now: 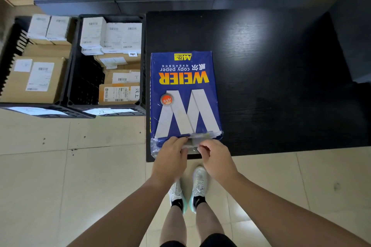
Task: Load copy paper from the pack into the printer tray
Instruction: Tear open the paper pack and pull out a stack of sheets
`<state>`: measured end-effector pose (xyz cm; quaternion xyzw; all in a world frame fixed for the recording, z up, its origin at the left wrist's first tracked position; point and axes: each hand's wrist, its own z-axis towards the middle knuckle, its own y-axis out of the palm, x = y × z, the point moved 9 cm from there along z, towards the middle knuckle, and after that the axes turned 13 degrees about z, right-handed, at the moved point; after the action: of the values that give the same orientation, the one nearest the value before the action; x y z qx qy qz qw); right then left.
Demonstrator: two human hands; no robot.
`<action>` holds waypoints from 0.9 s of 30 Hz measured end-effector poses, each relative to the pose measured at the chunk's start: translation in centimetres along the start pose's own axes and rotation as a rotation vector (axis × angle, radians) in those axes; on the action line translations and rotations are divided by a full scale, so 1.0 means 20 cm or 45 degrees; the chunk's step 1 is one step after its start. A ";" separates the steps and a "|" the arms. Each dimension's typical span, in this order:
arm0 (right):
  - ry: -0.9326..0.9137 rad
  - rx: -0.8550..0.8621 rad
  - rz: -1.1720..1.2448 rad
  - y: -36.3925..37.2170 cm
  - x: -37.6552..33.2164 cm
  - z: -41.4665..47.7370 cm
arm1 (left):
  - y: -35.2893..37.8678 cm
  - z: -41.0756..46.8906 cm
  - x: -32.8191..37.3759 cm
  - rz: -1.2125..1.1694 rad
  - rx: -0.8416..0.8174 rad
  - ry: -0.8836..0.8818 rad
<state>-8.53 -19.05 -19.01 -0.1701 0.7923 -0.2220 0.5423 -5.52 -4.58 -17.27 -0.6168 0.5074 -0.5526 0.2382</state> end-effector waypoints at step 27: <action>0.421 0.536 0.260 -0.31 0.15 0.00 | -0.22 0.24 0.06 0.345 0.123 0.135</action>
<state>-9.42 -25.75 -18.04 0.0653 0.8195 -0.3505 0.4486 0.44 -5.26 -14.40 -0.5005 0.5706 -0.5709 0.3129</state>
